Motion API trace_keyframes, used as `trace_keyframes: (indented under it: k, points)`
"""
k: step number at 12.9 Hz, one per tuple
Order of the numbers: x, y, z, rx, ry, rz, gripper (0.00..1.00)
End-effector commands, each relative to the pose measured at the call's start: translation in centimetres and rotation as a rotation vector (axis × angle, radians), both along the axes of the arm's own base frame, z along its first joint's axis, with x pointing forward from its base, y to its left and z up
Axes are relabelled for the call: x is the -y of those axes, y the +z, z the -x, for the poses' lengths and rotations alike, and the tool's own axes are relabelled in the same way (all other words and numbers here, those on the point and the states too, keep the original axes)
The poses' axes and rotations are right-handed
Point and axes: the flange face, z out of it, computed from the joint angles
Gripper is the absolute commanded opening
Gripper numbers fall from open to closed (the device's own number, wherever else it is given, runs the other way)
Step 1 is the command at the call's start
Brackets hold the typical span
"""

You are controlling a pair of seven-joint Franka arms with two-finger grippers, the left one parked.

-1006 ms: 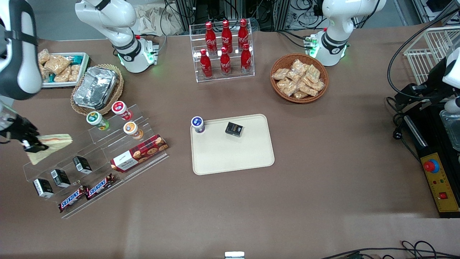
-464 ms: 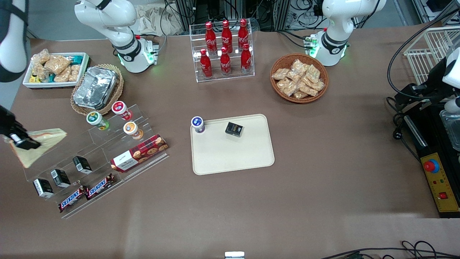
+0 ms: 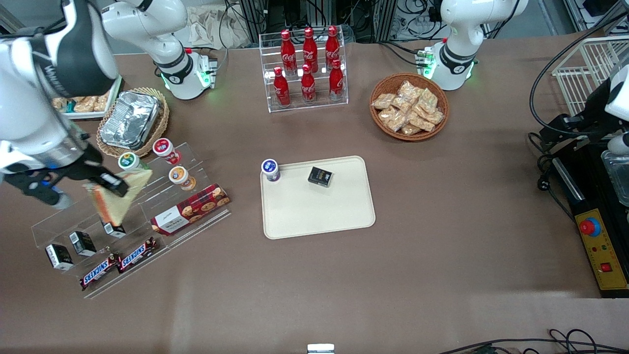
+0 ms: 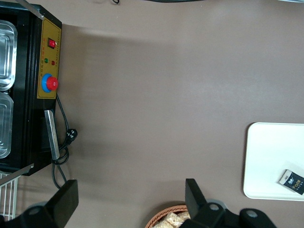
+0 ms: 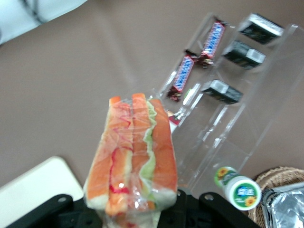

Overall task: Place sandwich on tray
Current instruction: 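Lift the sandwich out of the rack with the right gripper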

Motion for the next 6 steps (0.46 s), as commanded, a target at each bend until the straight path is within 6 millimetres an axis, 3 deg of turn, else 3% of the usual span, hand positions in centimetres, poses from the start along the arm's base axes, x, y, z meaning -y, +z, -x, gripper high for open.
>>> trace_keyframes:
  k: [1,3,6]
  points:
    - [-5.5,0.3,-0.3,-0.004,0.173,0.029,0.36]
    - [-10.2,-0.8,-0.2,-0.013,0.254,0.033,0.36]
    - [-18.1,-3.4,0.3,0.0,0.535,0.059,0.36]
